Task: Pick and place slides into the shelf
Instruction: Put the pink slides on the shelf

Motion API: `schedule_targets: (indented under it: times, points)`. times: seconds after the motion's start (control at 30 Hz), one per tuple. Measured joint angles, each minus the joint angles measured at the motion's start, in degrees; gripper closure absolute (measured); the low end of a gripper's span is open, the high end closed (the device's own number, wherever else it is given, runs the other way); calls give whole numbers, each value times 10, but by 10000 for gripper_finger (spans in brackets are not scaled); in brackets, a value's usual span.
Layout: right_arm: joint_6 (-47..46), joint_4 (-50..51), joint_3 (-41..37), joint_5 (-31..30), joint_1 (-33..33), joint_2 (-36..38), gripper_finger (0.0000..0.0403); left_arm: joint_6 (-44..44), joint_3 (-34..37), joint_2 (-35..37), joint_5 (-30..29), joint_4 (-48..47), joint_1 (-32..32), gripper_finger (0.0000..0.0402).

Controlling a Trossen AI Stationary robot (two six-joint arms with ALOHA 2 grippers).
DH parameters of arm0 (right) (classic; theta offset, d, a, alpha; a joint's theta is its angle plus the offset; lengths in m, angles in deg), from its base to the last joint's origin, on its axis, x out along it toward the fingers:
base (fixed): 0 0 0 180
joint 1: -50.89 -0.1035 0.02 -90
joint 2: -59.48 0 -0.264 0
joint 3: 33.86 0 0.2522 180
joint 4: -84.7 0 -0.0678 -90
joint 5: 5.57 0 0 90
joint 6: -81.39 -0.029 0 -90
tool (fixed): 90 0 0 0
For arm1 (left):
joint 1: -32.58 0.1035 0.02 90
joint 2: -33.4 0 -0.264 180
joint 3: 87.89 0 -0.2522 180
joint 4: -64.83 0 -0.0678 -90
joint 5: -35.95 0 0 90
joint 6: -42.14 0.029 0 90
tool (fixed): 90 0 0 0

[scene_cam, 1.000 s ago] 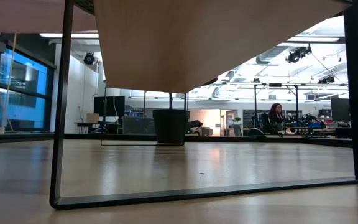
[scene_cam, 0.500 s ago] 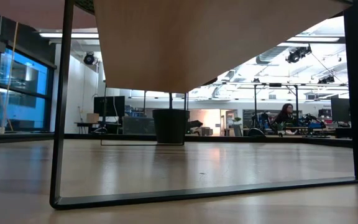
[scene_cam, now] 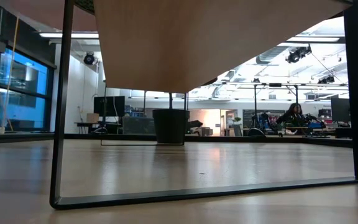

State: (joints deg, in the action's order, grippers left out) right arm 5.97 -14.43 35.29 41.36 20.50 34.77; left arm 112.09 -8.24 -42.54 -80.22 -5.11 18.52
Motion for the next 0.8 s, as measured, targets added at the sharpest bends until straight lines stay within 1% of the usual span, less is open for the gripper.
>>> schedule_targets:
  times: [0.2, 0.5, 0.63, 0.8]
  points:
    - [9, 0, 0, -4, 0, 0, 315, 23, 0, -2, 27, 38, 23, 401]
    - [9, 6, 0, -11, 0, 0, 315, 40, 0, -12, 40, 64, 48, 401]
    - [9, 9, 0, -11, 0, 0, 315, 40, -6, -31, 44, 67, 47, 402]
    - [9, 14, 0, -13, 0, 0, 315, 50, -43, -68, 48, 63, 47, 402]
